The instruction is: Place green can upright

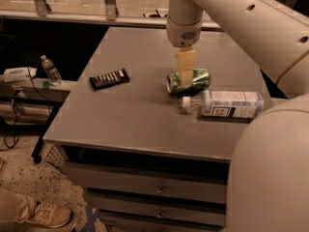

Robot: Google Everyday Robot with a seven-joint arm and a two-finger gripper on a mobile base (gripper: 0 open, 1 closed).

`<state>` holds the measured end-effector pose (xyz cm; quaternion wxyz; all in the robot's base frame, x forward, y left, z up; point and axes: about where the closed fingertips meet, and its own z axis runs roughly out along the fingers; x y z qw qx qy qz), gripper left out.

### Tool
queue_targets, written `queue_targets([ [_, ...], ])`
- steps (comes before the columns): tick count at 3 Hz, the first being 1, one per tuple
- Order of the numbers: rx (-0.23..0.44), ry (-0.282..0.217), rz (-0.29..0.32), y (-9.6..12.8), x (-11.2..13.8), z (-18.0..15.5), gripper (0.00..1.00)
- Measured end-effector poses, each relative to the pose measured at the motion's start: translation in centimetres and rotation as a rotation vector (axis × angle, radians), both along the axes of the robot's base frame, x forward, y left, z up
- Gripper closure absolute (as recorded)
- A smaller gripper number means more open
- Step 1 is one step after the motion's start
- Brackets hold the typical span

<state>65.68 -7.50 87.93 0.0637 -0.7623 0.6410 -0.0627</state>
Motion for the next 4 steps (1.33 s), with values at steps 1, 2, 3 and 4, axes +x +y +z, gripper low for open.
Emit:
queue_targets([
  [1,0.013,0.025,-0.016,0.4,-0.1,-1.1,0.00],
  [2,0.024,0.048,-0.030,0.4,-0.3,-2.2,0.00],
  [3,0.033,0.067,-0.039,0.1,-0.3,-3.4,0.00],
  [4,0.040,0.081,-0.046,-0.3,-0.3,-4.3,0.17],
])
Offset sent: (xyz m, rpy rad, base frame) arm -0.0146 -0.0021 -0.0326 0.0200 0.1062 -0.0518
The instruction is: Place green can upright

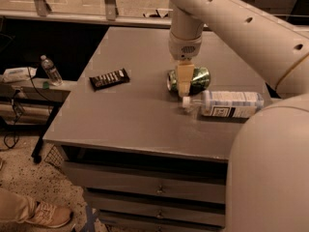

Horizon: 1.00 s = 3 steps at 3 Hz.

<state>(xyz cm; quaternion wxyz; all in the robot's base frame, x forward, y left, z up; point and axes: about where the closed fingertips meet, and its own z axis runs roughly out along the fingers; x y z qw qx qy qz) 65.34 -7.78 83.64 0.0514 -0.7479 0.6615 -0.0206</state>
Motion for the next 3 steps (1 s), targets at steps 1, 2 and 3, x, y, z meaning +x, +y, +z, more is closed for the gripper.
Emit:
queue_targets([
  [1,0.004,0.006,-0.003,-0.25,0.11,-0.47,0.41],
  [2,0.011,0.009,-0.002,-0.26,0.22,-0.63,0.64],
  [3,0.027,-0.009,0.007,0.02,0.33,0.22,0.87],
])
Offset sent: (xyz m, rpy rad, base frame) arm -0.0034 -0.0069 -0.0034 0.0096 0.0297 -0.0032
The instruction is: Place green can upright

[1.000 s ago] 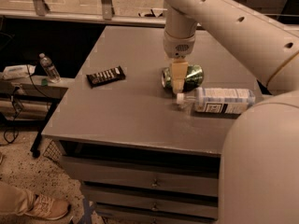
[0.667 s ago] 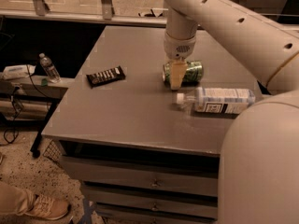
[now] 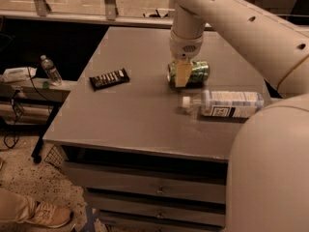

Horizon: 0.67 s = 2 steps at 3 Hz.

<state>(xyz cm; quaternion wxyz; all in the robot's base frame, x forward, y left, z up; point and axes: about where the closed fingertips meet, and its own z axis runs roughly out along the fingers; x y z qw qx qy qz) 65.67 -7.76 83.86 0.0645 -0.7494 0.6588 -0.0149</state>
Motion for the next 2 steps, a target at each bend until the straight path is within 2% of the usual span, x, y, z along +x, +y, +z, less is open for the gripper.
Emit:
queue_targets([
  [1,0.044,-0.051,0.004,-0.1,0.1,2.1,1.00],
  [2,0.116,-0.144,0.003,-0.6,0.3,5.4,1.00],
])
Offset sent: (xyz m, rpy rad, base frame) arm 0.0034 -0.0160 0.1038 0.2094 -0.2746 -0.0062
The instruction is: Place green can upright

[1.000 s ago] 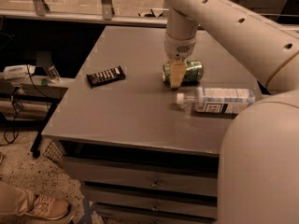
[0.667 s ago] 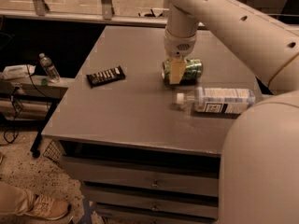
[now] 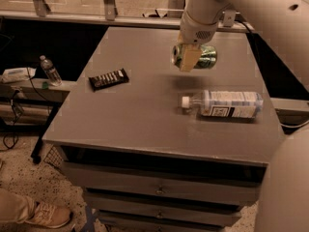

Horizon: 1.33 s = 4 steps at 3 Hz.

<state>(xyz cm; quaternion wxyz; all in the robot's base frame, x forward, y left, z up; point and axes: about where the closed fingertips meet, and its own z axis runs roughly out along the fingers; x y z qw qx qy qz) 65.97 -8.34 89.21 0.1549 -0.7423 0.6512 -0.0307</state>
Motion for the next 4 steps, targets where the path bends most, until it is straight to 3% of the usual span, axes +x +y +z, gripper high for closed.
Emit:
queue_targets([
  [2,0.241,-0.141,-0.030,-0.4,0.5,4.0,1.00],
  [3,0.251,-0.138,-0.033,-0.3,0.5,3.8,1.00],
  [4,0.341,-0.145,-0.081,-0.1,0.7,3.9,1.00],
])
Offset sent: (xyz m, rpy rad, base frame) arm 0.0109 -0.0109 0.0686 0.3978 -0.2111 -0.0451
